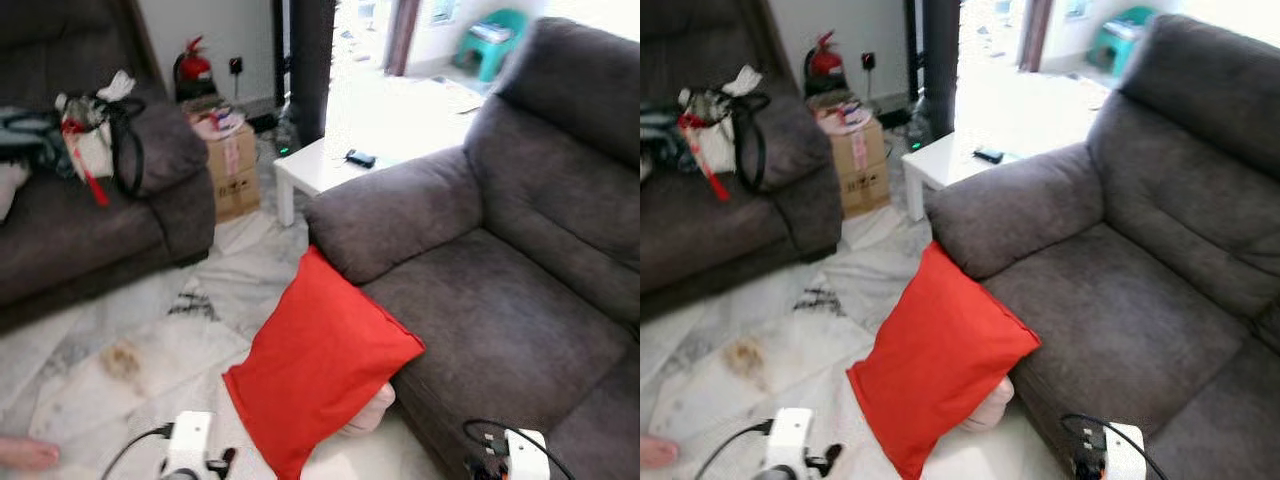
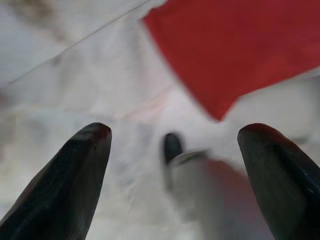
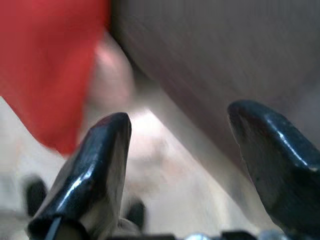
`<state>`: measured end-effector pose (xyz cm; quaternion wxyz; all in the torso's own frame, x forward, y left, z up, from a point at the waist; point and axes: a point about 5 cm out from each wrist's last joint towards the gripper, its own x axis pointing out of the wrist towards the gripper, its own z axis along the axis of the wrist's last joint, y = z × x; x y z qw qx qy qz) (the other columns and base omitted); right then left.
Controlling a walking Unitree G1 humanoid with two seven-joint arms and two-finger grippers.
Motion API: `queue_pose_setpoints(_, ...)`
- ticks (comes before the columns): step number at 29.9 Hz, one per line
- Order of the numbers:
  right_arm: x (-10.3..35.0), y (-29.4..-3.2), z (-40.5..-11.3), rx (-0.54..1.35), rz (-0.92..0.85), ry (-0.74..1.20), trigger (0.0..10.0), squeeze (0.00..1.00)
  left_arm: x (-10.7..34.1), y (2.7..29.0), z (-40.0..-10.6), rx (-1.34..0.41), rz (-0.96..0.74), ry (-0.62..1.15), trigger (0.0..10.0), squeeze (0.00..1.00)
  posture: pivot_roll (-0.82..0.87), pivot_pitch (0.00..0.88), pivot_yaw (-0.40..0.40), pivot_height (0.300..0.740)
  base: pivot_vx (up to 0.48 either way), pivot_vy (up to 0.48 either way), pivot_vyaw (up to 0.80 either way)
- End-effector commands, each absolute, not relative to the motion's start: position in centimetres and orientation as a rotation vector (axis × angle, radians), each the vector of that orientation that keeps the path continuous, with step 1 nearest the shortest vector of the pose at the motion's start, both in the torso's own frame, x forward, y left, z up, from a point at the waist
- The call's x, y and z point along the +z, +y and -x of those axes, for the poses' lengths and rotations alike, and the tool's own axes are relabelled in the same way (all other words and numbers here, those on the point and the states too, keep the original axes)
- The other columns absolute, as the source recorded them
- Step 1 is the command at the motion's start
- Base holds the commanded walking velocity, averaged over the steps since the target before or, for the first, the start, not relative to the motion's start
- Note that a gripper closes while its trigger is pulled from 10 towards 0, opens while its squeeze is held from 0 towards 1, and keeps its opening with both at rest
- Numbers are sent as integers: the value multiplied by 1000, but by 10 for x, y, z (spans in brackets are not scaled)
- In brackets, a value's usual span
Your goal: Move the pillow to the sofa from floor
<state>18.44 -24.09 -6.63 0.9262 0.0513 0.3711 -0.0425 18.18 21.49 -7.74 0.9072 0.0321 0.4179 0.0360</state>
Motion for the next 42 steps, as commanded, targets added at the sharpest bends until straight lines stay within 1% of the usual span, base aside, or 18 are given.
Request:
queue_pose_setpoints(1, -72, -250, -167, -115, -98, 813, 10000, 0, -76, 199, -191, 34, -60, 845, 10000, 0, -33, 94, -73, 740, 307, 0, 0)
queue_pose_setpoints(5, -71, -250, -170, -108, -86, 807, 10000, 0, -75, 198, -194, 35, -60, 838, 10000, 0, -33, 90, -70, 740, 309, 0, 0)
queue_pose_setpoints(9, -70, -249, -172, -110, -91, 802, 10000, 0, -73, 197, -197, 33, -60, 832, 10000, 0, -33, 85, -69, 740, 308, 0, 800)
queue_pose_setpoints(10, -71, -249, -172, -130, -121, 799, 10000, 0, -73, 197, -198, 32, -60, 831, 10000, 0, -32, 83, -69, 740, 311, 0, 0)
queue_pose_setpoints(17, -70, -248, -174, -119, -112, 804, 10000, 0, -72, 195, -200, 30, -55, 828, 10000, 0, -27, 80, -69, 740, 308, 0, 0)
queue_pose_setpoints(23, -70, -247, -174, -94, -96, 804, 10000, 0, -74, 196, -196, 20, -54, 836, 10000, 0, -20, 87, -67, 740, 0, 0, 0)
queue_pose_setpoints(34, -72, -247, -171, -98, -117, 810, 10000, 0, -76, 196, -191, 17, -52, 850, 10000, 0, -15, 95, -65, 740, 0, 0, 699)
queue_pose_setpoints(42, -72, -245, -170, -96, -141, 799, 10000, 0, -77, 195, -190, 12, -52, 854, 10000, 0, -11, 97, -63, 740, 0, 0, 0)
